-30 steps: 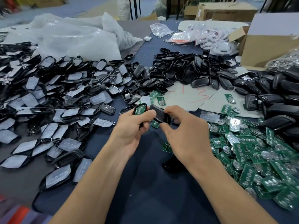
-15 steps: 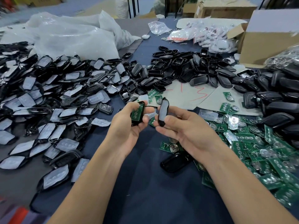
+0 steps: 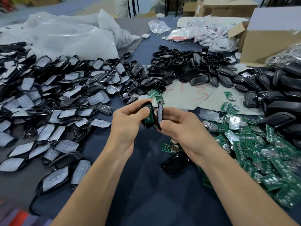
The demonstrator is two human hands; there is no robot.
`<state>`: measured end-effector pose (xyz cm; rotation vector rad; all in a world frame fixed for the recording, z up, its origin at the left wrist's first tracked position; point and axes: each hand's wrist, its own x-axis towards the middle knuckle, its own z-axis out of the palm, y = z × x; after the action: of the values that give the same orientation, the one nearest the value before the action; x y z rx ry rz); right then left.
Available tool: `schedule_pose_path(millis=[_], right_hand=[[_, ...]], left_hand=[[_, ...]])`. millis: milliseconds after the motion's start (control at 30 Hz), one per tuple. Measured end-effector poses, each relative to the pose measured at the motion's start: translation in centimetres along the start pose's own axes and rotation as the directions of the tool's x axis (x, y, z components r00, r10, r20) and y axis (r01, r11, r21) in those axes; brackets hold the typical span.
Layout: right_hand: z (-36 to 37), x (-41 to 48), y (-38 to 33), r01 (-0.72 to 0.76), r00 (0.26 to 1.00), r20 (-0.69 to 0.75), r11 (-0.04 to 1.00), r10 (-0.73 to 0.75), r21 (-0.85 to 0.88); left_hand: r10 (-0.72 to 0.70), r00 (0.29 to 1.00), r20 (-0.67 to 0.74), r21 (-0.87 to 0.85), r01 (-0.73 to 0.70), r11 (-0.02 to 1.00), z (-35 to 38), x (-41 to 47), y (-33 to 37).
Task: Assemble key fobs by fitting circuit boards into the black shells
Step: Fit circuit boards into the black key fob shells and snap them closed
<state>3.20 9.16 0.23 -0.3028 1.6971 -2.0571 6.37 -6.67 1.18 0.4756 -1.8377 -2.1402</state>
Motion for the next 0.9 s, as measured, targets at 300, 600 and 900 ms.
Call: schedule_pose_path(millis=[300,600,900], right_hand=[[0.7,-0.1,0.5,0.117,0.986,-0.069,0.934,-0.148,-0.337],[1.3,-0.5,0.7,0.166,0.953,-0.126,0.820,-0.277,-0.548],[0.6,-0.4,0.4,0.142,0.935,-0.202,0.827,-0.293,-0.543]], left_hand=[[0.107,0.985,-0.133,0.212,-0.077,0.974,0.3,-0.2,-0.3],[0.247,0.961,-0.123,0.337,-0.194,0.921,0.7,-0.4,-0.7],[0.054,0.988,0.145,0.152,-0.076,0.985,0.5,-0.4,-0.7]])
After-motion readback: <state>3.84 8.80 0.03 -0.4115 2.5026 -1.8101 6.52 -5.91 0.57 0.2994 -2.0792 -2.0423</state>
